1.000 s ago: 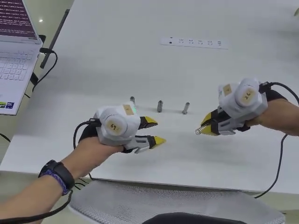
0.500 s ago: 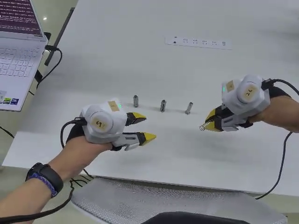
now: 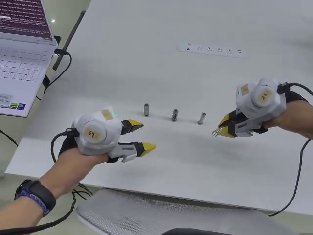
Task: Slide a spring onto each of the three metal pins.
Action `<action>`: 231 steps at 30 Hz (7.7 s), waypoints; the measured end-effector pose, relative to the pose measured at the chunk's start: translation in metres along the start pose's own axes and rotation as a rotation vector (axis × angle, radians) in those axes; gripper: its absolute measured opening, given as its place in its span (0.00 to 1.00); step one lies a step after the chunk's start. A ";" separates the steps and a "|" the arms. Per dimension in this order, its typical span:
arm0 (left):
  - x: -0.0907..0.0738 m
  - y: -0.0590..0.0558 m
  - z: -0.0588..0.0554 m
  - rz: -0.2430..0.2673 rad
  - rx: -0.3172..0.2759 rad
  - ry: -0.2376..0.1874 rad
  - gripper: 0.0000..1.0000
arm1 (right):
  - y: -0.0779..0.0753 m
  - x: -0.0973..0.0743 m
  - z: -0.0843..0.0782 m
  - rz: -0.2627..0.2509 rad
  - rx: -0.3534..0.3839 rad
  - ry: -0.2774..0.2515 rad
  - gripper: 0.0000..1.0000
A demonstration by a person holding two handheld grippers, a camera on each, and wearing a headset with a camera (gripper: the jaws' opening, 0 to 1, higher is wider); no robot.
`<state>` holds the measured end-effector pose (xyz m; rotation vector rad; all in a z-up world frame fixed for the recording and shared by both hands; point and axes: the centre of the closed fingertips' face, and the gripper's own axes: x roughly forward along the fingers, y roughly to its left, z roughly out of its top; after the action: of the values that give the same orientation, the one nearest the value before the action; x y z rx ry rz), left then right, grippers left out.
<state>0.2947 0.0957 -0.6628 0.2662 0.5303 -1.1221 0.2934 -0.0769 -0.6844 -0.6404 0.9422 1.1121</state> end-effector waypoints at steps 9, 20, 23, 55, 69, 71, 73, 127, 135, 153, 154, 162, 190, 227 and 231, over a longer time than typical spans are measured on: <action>-0.011 0.008 -0.004 0.025 -0.020 -0.004 0.37 | -0.011 0.001 0.003 -0.007 -0.007 0.006 0.08; -0.021 0.014 -0.009 0.051 -0.051 -0.006 0.40 | -0.023 0.006 0.004 -0.003 -0.023 0.021 0.08; -0.024 0.016 -0.013 0.056 -0.059 -0.004 0.40 | -0.028 0.009 0.005 -0.004 -0.026 0.024 0.08; -0.042 0.027 -0.017 0.121 -0.112 -0.002 0.40 | -0.071 0.028 0.016 0.006 -0.107 0.085 0.08; -0.044 0.032 -0.021 0.132 -0.131 0.006 0.39 | -0.075 0.037 0.013 0.026 -0.120 0.103 0.08; -0.044 0.032 -0.023 0.132 -0.133 0.008 0.39 | -0.074 0.038 0.013 0.033 -0.120 0.106 0.08; -0.044 0.032 -0.023 0.132 -0.134 0.009 0.39 | -0.074 0.040 0.013 0.034 -0.123 0.108 0.08; -0.045 0.038 -0.030 0.137 -0.148 0.022 0.39 | -0.068 0.081 -0.001 0.084 -0.204 0.238 0.08; -0.045 0.040 -0.027 0.140 -0.146 0.015 0.39 | -0.069 0.090 -0.004 0.077 -0.199 0.248 0.08; -0.048 0.041 -0.021 0.143 -0.161 -0.004 0.41 | -0.072 0.094 -0.010 0.055 -0.176 0.261 0.11; -0.048 0.041 -0.021 0.142 -0.162 -0.004 0.41 | -0.071 0.093 -0.010 0.055 -0.175 0.263 0.12; -0.046 0.041 -0.020 0.138 -0.158 -0.006 0.41 | -0.074 0.085 -0.008 0.043 -0.163 0.248 0.17; -0.046 0.038 -0.013 0.143 -0.170 -0.039 0.41 | -0.070 0.044 -0.012 -0.088 0.122 0.009 0.29; -0.057 0.045 -0.001 0.187 -0.200 -0.088 0.42 | -0.008 -0.006 -0.004 -0.255 0.453 -0.404 0.39; -0.058 0.045 0.000 0.190 -0.199 -0.089 0.43 | -0.001 -0.011 -0.008 -0.266 0.482 -0.418 0.41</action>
<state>0.3160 0.1600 -0.6349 0.0910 0.5217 -0.8855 0.2899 -0.0889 -0.6782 -0.1214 0.6986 0.7035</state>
